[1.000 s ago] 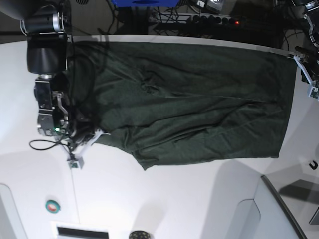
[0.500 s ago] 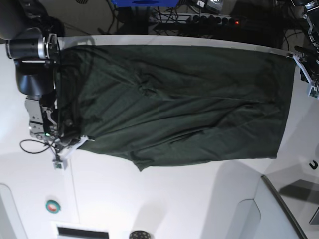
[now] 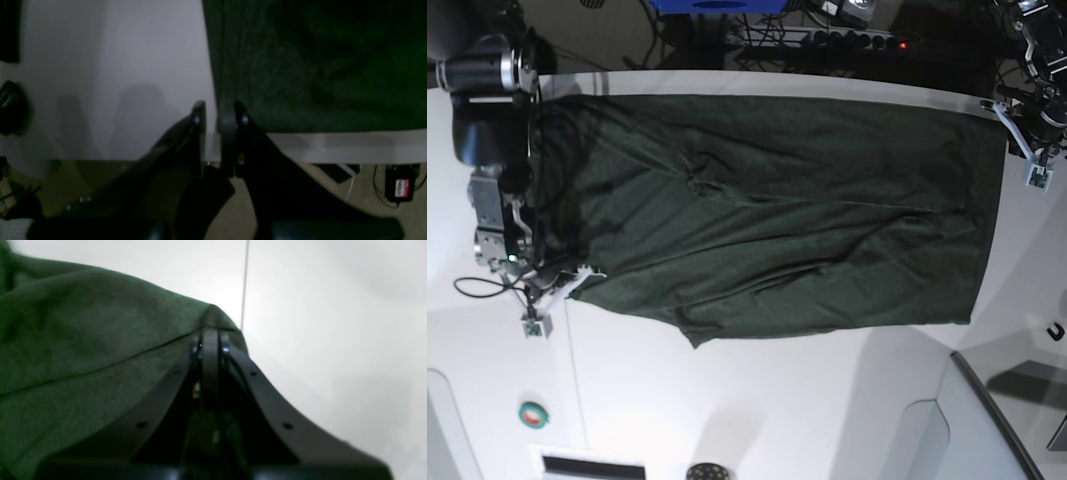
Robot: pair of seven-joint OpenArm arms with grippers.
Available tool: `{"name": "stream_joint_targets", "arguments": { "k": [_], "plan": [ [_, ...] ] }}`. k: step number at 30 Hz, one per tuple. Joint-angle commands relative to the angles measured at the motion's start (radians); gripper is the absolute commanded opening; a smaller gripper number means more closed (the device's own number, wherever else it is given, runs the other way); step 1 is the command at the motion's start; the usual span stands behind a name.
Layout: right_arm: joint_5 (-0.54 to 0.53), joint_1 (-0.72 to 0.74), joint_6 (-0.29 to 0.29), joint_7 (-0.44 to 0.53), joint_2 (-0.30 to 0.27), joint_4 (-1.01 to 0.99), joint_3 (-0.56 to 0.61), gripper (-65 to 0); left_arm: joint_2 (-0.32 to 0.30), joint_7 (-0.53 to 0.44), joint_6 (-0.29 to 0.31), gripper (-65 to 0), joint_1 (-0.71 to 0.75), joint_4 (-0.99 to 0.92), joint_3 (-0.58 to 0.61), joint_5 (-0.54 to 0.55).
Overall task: Layout the t-shirt on the table in an organized manner, then fold the t-shirt properly
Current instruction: 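Pull the held corners apart with both grippers to flatten the shirt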
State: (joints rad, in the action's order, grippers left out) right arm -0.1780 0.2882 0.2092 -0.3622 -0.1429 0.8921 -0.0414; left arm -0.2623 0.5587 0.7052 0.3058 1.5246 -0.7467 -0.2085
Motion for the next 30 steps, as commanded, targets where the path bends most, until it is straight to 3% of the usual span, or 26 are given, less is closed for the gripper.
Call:
{"name": "stream_joint_targets", "arguments": {
  "k": [1,10,15,20,25,30],
  "plan": [
    [-0.008,0.016,0.0,0.021,-0.005,0.062,-0.002,-64.4,-0.01,-0.013,-0.007,-58.1,-0.001,0.035,-0.01,0.005],
    [-0.004,-0.056,0.002,-0.073,-0.008,0.141,0.001,-64.4,0.011,-0.016,-0.007,-58.1,-0.012,0.029,-0.006,0.005],
    [-0.004,-0.238,0.002,-0.087,-0.028,0.37,0.007,-64.4,0.008,-0.016,-0.007,-58.1,-0.001,0.023,-0.014,0.005],
    [-0.004,-0.403,0.002,-0.205,-0.028,0.609,0.001,-64.4,0.004,-0.016,-0.007,-58.1,0.006,0.02,-0.009,-0.002],
    [-0.004,-0.393,0.002,-0.13,-0.028,0.482,-0.002,-64.4,-0.012,-0.07,-0.007,-58.1,-0.023,-0.069,-0.003,-0.007],
    [-0.004,-0.409,0.002,-0.123,-0.028,0.451,-0.067,-64.4,-0.027,-0.139,-0.007,-58.1,-0.041,-0.192,0.0,-0.068]
  ]
}}
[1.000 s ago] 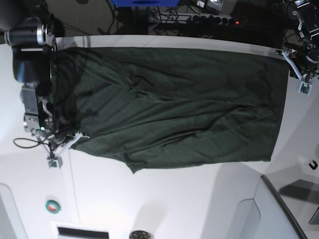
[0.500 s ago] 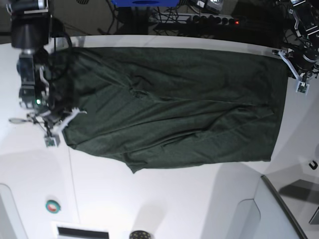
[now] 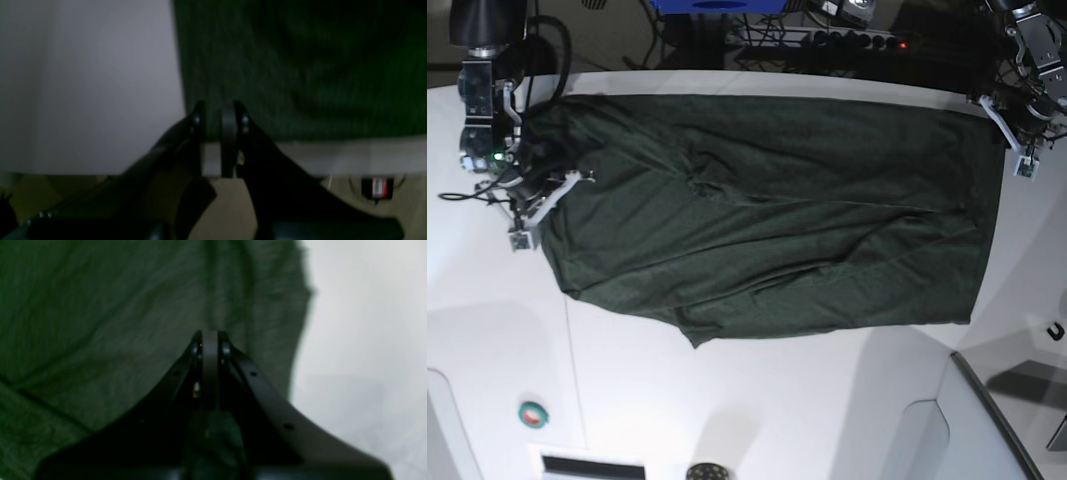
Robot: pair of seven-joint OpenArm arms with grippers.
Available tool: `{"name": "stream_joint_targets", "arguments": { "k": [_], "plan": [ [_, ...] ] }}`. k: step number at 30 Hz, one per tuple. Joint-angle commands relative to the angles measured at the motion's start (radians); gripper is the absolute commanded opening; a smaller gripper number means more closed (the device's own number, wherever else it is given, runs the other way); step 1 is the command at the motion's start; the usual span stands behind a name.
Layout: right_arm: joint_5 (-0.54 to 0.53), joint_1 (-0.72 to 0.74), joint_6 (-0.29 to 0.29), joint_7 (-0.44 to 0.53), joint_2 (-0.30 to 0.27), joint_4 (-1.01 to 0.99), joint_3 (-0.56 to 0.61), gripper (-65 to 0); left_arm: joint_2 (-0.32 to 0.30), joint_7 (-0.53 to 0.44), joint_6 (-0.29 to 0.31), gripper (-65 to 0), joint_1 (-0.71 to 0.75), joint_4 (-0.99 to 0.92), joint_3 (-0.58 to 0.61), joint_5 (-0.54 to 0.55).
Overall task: Layout the t-shirt on the table in an organized manner, then fold the t-shirt properly
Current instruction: 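Pull the held corners apart with both grippers to flatten the shirt, then release the corners and regrasp the shirt edges with both grippers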
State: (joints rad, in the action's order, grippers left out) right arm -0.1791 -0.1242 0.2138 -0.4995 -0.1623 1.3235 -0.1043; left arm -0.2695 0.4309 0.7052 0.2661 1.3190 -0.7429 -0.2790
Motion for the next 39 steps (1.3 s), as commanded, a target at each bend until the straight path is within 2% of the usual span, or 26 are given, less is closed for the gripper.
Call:
{"name": "stream_joint_targets", "arguments": {
  "k": [1,8,16,22,27,31,34,39],
  "plan": [
    [-0.003,-0.012,-0.003,0.014,-0.009,0.035,-0.01,-64.4,-0.021,-0.022,-0.007,-58.1,-0.003,-0.002,0.006,-0.013],
    [-0.003,-0.079,-0.003,0.014,-0.009,0.101,-0.008,-64.4,-0.026,-0.031,-0.007,-58.1,0.014,-0.088,0.023,-0.035],
    [-0.004,-0.058,-0.001,0.017,-0.009,0.152,-0.005,-64.4,-0.034,-0.025,-0.007,-58.1,0.038,0.032,0.009,-0.032],
    [-0.003,0.125,-0.001,0.012,-0.007,0.089,0.008,-63.9,-0.038,-0.024,-0.007,-58.1,-0.075,0.057,-0.033,-0.041],
    [-0.001,0.415,-0.001,0.015,-0.01,-0.198,0.119,-62.3,-0.038,-0.024,-0.007,-57.9,-0.201,0.02,-0.027,-0.042],
    [-0.003,0.654,-0.001,0.046,0.008,-0.519,0.303,-49.8,-0.058,-0.016,-0.007,-57.1,-0.328,-0.101,-0.027,-0.044],
    [-0.003,0.757,-0.009,0.193,0.036,-0.726,0.417,-39.3,-0.113,0.058,-0.007,-56.9,-0.396,-0.212,-0.022,-0.042],
    [-0.003,0.848,-0.009,0.384,0.048,-1.028,0.45,-26.4,-0.192,0.064,-0.007,-56.9,-0.431,-0.319,-0.022,-0.035]
  ]
}}
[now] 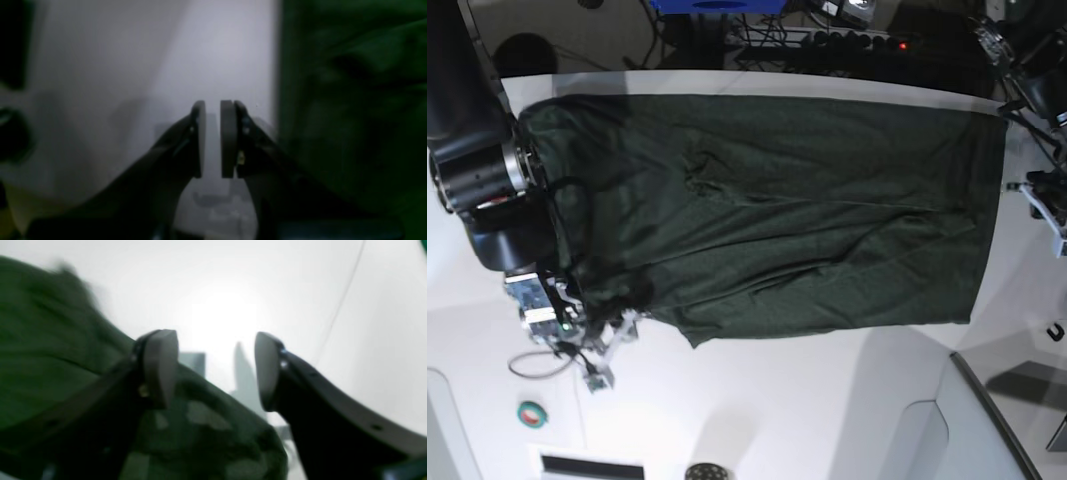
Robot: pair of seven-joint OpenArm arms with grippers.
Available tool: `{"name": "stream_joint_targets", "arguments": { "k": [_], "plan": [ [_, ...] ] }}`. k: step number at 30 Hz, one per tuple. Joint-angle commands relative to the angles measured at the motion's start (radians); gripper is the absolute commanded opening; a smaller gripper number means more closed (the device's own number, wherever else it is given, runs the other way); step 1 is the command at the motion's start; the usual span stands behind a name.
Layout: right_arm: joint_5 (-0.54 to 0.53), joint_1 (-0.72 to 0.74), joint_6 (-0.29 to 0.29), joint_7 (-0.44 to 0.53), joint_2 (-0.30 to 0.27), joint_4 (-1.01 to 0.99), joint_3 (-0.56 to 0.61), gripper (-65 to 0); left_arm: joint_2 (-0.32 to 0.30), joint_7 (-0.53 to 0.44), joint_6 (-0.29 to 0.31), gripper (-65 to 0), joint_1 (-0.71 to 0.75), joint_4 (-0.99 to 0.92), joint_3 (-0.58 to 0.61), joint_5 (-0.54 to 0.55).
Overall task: Layout the t-shirt on the table in an organized manner, then fold the t-shirt properly
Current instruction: 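Release the corners and regrasp the shirt edges with both grippers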
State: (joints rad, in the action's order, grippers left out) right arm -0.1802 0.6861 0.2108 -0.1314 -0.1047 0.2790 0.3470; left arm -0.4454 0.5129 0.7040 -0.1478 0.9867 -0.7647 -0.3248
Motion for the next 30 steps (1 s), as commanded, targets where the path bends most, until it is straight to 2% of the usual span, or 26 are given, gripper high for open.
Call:
{"name": "stream_joint_targets", "arguments": {
  "k": [1,3,6,15,20,25,30],
  "plan": [
    [-0.002,0.037,-0.004,0.04,-0.01,-0.007,-0.001,-23.9,-0.033,-0.018,-0.006,-56.9,-0.017,-0.001,0.0,0.011],
    [-0.002,0.027,-0.003,0.057,-0.011,-0.01,-0.001,-21.5,-0.053,-0.018,-0.006,-56.9,-0.016,-0.025,0.0,0.013],
    [-0.003,-0.003,-0.001,0.054,-0.016,-0.008,-0.001,-21.3,-0.079,-0.018,-0.006,-56.9,-0.02,-0.07,0.0,0.013],
    [-0.005,-0.058,0.0,0.051,-0.011,0.078,-0.002,-21.8,-0.082,-0.018,-0.006,-56.9,-0.029,-0.087,0.0,0.013],
    [-0.006,-0.061,0.0,-0.027,-0.02,0.179,-0.01,-21.9,-0.082,-0.018,-0.006,-56.9,-0.026,-0.085,0.0,0.013],
    [-0.002,-0.087,0.0,-0.089,-0.022,0.286,-0.122,-21.9,-0.082,-0.018,-0.006,-56.9,-0.02,-0.079,0.0,0.013],
    [-0.002,-0.122,0.0,-0.155,-0.019,0.381,-0.128,-21.9,-0.082,-0.018,-0.006,-56.9,-0.02,-0.079,0.0,0.013]
  ]
}}
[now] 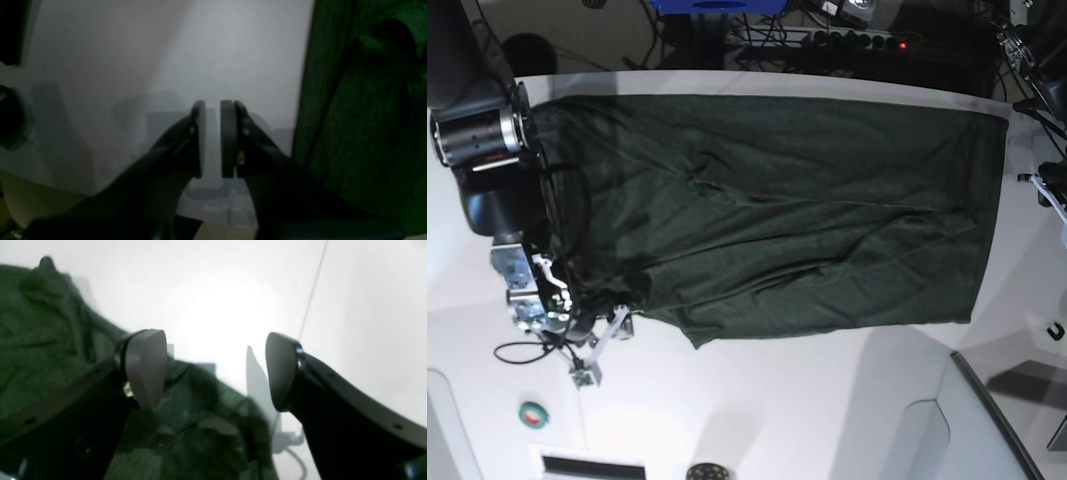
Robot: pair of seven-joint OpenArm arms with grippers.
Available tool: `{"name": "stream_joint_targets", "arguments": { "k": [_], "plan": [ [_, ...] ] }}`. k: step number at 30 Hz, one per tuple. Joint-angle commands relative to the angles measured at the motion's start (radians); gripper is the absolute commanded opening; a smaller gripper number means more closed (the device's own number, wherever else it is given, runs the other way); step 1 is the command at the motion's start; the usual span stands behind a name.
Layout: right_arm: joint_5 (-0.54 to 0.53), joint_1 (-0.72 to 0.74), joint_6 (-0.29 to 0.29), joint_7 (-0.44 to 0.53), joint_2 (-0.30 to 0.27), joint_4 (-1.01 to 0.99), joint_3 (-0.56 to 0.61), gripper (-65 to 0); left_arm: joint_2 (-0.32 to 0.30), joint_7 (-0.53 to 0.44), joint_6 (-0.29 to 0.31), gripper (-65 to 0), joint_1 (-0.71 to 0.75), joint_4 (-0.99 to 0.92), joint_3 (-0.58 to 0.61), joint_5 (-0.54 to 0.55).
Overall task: Layout the t-shirt on the table in an organized manner, then fold the t-shirt properly
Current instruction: 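Release the corners and regrasp the shirt edges with both grippers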
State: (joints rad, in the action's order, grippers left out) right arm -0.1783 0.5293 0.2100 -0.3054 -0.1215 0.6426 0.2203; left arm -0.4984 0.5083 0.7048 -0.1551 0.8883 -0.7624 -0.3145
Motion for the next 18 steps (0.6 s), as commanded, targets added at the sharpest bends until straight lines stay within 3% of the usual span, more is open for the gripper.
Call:
{"name": "stream_joint_targets", "arguments": {
  "k": [1,16,18],
  "plan": [
    [-0.003,0.024,0.001,0.012,0.001,0.03,-0.002,-21.9,-0.027,-0.013,-0.007,-56.9,-0.014,0.019,-0.002,0.002],
    [-0.007,-0.005,0.003,0.058,0.012,-0.07,-0.003,-22.1,-0.018,-0.013,-0.007,-56.9,-0.019,0.019,0.09,0.002],
    [-0.007,-0.005,0.003,0.058,0.012,-0.07,-0.003,-27.5,-0.018,-0.013,-0.007,-56.9,-0.019,0.019,0.091,0.002]
  ]
}}
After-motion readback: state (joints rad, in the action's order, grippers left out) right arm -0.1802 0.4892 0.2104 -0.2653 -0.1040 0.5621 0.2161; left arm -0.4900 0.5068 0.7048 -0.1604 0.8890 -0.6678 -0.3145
